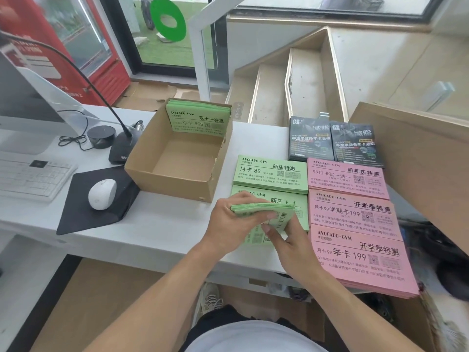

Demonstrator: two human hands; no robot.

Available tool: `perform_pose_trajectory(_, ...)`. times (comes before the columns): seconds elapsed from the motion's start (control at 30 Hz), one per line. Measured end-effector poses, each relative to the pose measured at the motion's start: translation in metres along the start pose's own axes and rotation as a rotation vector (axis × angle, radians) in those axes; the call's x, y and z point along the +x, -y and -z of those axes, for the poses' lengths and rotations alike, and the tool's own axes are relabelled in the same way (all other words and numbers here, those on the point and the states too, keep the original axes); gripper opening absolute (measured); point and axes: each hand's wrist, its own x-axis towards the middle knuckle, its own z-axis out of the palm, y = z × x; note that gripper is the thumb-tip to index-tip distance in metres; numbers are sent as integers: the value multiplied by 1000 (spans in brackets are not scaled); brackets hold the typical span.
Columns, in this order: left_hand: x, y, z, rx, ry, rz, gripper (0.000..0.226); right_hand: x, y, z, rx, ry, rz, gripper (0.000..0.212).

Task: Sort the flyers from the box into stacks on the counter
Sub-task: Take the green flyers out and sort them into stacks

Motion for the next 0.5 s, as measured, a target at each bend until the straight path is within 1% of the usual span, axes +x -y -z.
perform_pose_trajectory(0.07,1,-3,2,-36,-75,29,25,3,-7,8,-76,76,-99,31)
perform_pose_trajectory(0.13,3,-4,5,-123,-171,81,32,5,-13,21,-123,93,-184,25)
perform_pose_trajectory(0.2,8,-3,10,-209,-227,156,36,9,-12,34,-62,50,-235,19)
perform_pose_trajectory(0.27,14,4,15,-215,-231,225,32,13,-8,46,-27,-45,-278,22)
perform_pose_trajectory(0.3,17,9,19,-187,-237,247,25,18,-6,51,-25,-105,-286,25)
perform_pose_trajectory(0.37,23,21,25,-40,-272,252,13,30,-1,62,-66,-212,-282,32)
perform_pose_trajectory(0.43,29,35,31,150,-305,241,14,47,2,68,-173,-268,-256,35)
perform_pose_trajectory(0.5,35,43,34,309,-307,251,19,66,4,70,-309,-273,-222,34)
